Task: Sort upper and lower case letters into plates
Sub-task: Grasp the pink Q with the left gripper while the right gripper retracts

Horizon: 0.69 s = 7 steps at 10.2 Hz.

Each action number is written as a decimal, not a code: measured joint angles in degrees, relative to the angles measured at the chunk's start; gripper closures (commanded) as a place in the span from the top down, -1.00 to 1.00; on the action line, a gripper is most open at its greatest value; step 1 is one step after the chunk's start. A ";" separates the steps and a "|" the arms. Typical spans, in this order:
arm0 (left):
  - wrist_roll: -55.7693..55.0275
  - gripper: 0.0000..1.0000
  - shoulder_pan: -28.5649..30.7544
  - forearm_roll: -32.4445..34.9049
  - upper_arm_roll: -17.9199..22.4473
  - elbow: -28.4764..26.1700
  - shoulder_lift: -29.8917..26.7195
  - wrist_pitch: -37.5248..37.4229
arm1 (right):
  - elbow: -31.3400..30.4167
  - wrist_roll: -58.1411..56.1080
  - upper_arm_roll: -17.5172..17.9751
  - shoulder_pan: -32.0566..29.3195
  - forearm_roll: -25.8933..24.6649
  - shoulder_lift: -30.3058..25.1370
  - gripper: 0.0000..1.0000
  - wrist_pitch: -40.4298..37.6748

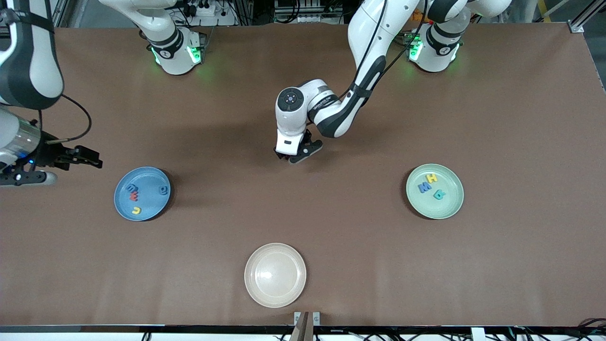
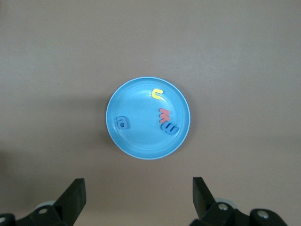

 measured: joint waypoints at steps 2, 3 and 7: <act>-0.39 0.03 -0.19 0.02 -0.01 0.00 -0.14 -0.02 | 4.78 0.00 0.08 0.00 -0.35 -0.33 1.00 -4.63; -0.43 -0.04 -0.21 0.03 -0.01 -0.01 -0.17 -0.02 | 7.25 0.00 0.32 0.01 -0.43 -0.55 1.00 -6.09; -0.47 -0.42 -0.26 0.03 -0.04 -0.05 -0.27 -0.05 | 18.40 0.09 3.35 0.09 -0.97 -1.09 1.00 -14.42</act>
